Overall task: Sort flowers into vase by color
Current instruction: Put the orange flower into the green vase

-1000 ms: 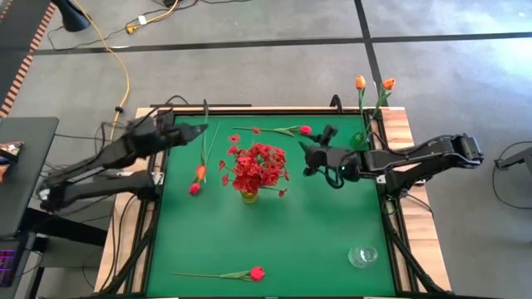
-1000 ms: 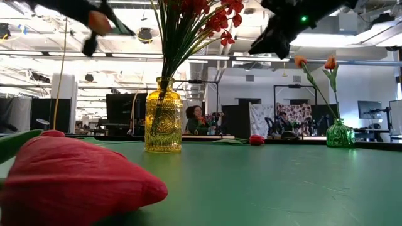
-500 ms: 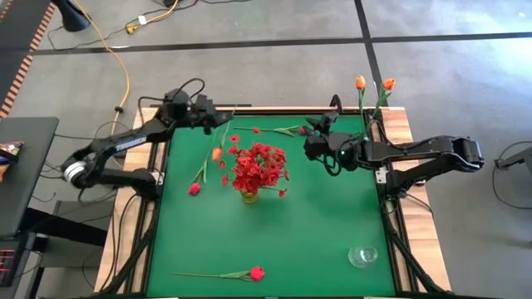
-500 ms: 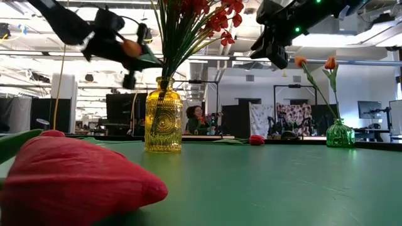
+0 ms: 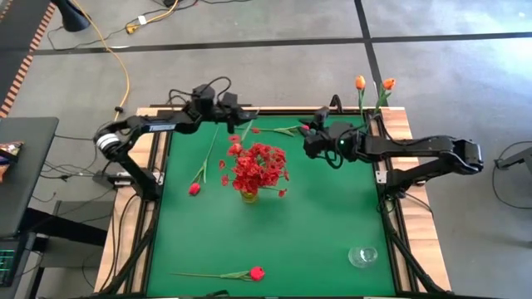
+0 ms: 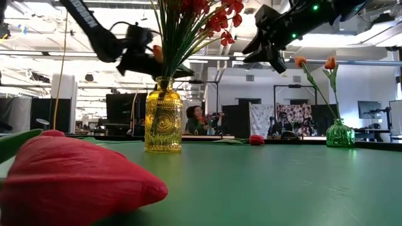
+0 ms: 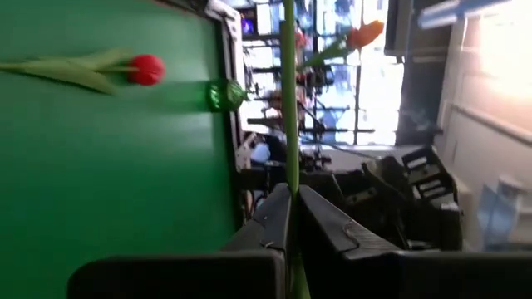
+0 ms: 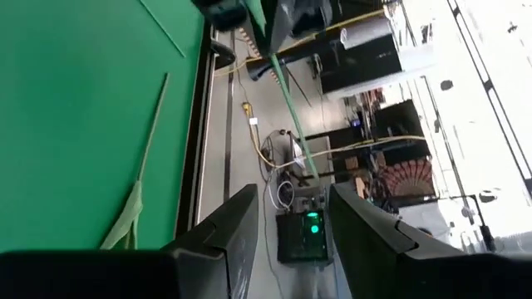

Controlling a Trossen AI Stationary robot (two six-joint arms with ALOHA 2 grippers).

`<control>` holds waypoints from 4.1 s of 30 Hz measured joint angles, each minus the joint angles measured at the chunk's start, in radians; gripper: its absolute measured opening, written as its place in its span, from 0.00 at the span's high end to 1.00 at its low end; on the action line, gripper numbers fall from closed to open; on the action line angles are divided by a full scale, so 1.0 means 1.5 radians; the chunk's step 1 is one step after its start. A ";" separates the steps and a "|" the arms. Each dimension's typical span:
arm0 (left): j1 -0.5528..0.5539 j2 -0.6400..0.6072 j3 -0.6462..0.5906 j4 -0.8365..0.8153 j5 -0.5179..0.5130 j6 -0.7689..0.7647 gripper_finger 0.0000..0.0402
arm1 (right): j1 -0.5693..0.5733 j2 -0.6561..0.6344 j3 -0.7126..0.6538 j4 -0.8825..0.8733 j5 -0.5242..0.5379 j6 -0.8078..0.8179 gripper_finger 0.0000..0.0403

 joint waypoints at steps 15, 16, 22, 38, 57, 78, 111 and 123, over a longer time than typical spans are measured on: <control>-0.062 0.141 0.159 -0.071 0.031 0.035 1.00 | -0.037 0.150 0.001 0.184 -0.049 -0.194 0.56; -0.067 0.144 0.160 -0.072 0.033 0.035 1.00 | -0.039 0.161 0.001 0.195 -0.049 -0.204 0.56; -0.082 0.144 0.161 -0.075 0.041 0.047 1.00 | -0.055 0.215 0.001 0.255 -0.048 -0.257 0.56; -0.094 0.144 0.161 -0.072 0.048 0.051 1.00 | -0.054 0.258 0.013 0.327 -0.049 -0.275 0.62; -0.101 0.144 0.161 -0.068 0.078 0.135 0.85 | -0.043 0.258 0.012 0.299 -0.046 -0.239 0.93; 0.015 0.142 0.161 0.096 0.089 0.144 0.54 | -0.069 0.079 0.012 0.037 -0.150 0.299 0.93; -0.005 -0.278 -0.139 -0.087 -0.215 0.505 0.54 | -0.148 -0.547 -0.155 -0.268 -0.033 0.763 0.93; -0.066 -0.351 -0.240 -0.089 -0.303 0.475 0.54 | -0.148 -0.601 -0.155 -0.367 0.124 0.761 0.93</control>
